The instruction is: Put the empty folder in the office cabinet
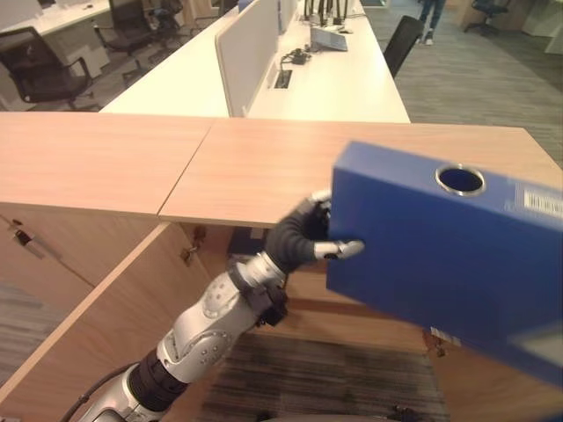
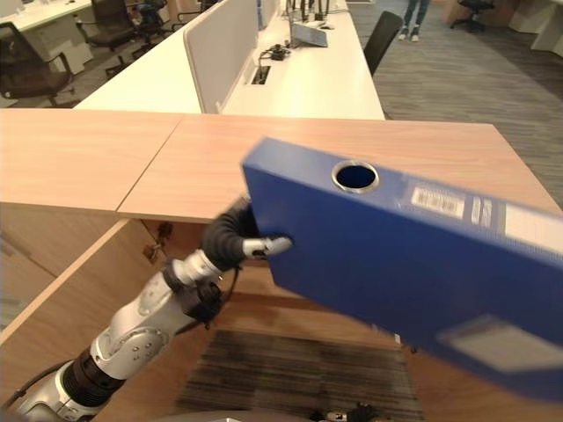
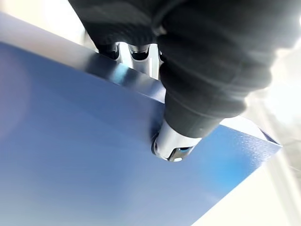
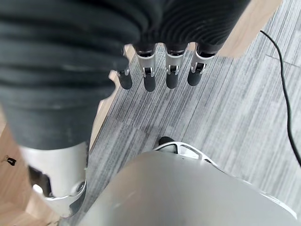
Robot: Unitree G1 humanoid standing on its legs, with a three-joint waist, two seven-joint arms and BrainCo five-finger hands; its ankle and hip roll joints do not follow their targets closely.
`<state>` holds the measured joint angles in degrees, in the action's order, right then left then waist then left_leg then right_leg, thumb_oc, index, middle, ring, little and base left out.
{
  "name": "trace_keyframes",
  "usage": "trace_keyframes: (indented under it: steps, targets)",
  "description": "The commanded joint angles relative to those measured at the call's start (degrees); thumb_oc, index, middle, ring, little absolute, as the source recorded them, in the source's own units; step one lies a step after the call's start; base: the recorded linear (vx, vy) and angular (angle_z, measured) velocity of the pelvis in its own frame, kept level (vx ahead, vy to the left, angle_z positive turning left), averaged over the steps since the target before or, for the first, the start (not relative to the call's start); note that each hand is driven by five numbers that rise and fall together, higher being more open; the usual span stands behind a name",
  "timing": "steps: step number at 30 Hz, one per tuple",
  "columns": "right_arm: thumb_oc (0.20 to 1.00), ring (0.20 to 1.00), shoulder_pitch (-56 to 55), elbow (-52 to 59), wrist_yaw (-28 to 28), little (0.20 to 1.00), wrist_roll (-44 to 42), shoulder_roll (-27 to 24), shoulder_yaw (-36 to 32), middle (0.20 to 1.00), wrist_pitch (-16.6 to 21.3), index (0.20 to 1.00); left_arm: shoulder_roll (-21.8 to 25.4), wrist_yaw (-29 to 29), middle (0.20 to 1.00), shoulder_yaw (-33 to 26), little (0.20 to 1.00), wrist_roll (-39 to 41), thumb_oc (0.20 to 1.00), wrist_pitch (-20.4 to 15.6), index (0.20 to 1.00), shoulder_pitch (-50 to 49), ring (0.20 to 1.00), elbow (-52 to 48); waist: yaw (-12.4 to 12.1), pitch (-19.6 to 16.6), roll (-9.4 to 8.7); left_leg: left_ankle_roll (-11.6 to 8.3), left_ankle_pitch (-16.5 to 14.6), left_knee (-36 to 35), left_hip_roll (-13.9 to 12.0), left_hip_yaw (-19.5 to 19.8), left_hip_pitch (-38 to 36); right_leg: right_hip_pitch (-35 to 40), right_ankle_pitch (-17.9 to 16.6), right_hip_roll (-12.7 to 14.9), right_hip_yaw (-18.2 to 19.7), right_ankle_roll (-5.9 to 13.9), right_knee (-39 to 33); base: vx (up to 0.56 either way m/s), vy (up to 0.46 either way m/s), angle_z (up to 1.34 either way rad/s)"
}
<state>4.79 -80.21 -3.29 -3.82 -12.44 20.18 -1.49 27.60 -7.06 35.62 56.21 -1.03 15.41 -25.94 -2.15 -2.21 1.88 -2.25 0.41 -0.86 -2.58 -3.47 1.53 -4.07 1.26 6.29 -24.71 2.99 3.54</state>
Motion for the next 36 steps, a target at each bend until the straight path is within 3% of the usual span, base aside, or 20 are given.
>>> trace_keyframes:
  steps: [1,6,8,10,16,20,24,28,32,33,36]
  targets:
    - [1.0,1.0,-0.2,0.5,0.7,1.0,1.2,4.9,1.7,1.0,0.3,1.0,1.6,-0.7,0.2,-5.5,0.2,4.6,0.2,-1.5,0.2,-2.0,0.2,-3.0,-0.4,-1.0,-4.38,1.34,1.0,-4.1,2.7,-1.2,1.9,3.2,-3.0,-0.1,2.0,3.6,-7.9,-0.01,0.006,-0.03]
    - [1.0,1.0,-0.6,0.6,1.2,1.0,1.3,5.1,1.9,1.0,0.8,1.0,7.4,-2.1,0.2,-7.3,0.2,2.3,0.2,1.2,0.2,-11.6,0.2,-0.8,-0.8,-0.8,-4.17,1.41,1.0,-4.1,2.7,-1.3,1.7,3.2,-3.2,-0.2,2.4,3.53,-7.9,-0.01,0.002,-0.02]
    - [1.0,1.0,-0.8,0.4,1.4,1.0,1.0,5.1,1.8,1.0,1.2,1.0,10.6,-3.0,0.2,-9.4,0.2,-2.3,0.2,2.3,0.2,-17.2,0.2,0.4,-1.1,-0.6,-4.04,1.41,0.9,-4.1,2.6,-1.5,1.3,3.5,-3.2,-0.3,2.7,3.51,-7.8,0.0,0.0,0.0]
    - [1.0,1.0,-1.1,0.8,1.8,1.0,1.0,4.4,1.9,1.0,1.2,1.0,11.3,-3.4,0.2,-11.8,0.2,-6.7,0.2,2.5,0.2,-22.5,0.2,4.6,-1.4,-0.6,-3.98,1.47,1.1,-4.1,2.5,-1.6,1.3,3.4,-3.4,-0.4,2.8,3.54,-7.8,0.0,0.004,-0.03]
    - [1.0,1.0,-1.3,1.4,1.6,1.0,0.7,3.7,1.6,1.0,1.3,1.0,12.2,-3.5,0.2,-15.2,0.2,-15.1,0.2,2.0,0.2,-26.4,0.2,6.4,-1.6,-0.7,-4.01,1.54,1.2,-4.1,2.6,-1.6,1.7,3.0,-3.5,-0.4,2.9,3.62,-7.9,0.0,0.0,0.0]
    - [1.0,1.0,-1.0,2.0,1.6,1.0,2.2,2.9,2.2,1.0,1.0,1.0,13.2,-3.4,0.2,-19.9,0.2,-28.7,0.2,-0.7,0.2,-27.4,0.2,6.9,-2.4,-0.6,-4.32,1.49,1.3,-4.1,2.7,-1.3,2.0,2.9,-3.7,-0.2,2.5,3.69,-8.0,0.0,0.0,0.0]
    - [1.0,1.0,-0.9,2.5,1.7,1.0,2.3,2.2,1.6,1.0,0.9,1.0,13.2,-3.8,0.2,-22.6,0.2,-33.0,0.2,-1.2,0.2,-28.4,0.2,7.8,-2.7,-0.5,-4.39,1.47,1.3,-4.1,2.7,-1.2,2.2,2.9,-3.8,-0.1,2.4,3.74,-8.0,0.0,-0.001,0.01]
    - [1.0,1.0,-0.6,2.9,2.1,1.0,2.9,1.6,1.2,1.0,0.6,1.0,15.1,-3.5,0.2,-27.3,0.2,-44.7,0.2,-3.6,0.2,-29.2,0.2,8.0,-3.2,-0.4,-4.58,1.37,1.0,-4.1,2.7,-1.3,2.0,2.9,-3.7,0.0,2.3,3.82,-8.1,0.0,0.0,0.0]
    - [1.0,1.0,0.3,4.4,2.6,1.0,4.7,0.9,2.3,1.0,0.5,1.0,16.5,-2.0,0.2,-30.8,0.2,-54.1,0.2,-6.0,0.2,-29.2,0.2,8.0,-3.6,-0.4,-4.8,1.25,0.8,-4.1,2.7,-1.5,1.8,3.1,-3.6,-0.1,2.5,3.8,-8.1,0.0,0.0,0.0]
    - [1.0,1.0,0.9,5.3,2.7,1.0,6.9,-0.5,3.4,1.0,0.5,1.0,18.0,-0.1,0.2,-32.2,0.2,-61.3,0.2,-7.7,0.2,-28.4,0.2,8.1,-3.9,-0.5,-5.0,1.17,0.6,-4.1,2.6,-1.6,1.7,3.2,-3.6,0.0,2.5,3.8,-8.2,0.0,0.0,0.0]
    - [1.0,1.0,2.8,8.0,2.5,1.0,9.1,-1.8,5.0,1.0,0.7,1.0,18.1,1.3,0.2,-33.0,0.2,-64.9,0.2,-8.9,0.2,-28.0,0.2,8.4,-4.1,-0.5,-5.01,1.09,0.5,-4.1,2.6,-1.8,1.5,3.3,-3.6,0.0,2.7,3.78,-8.2,0.01,0.002,-0.01]
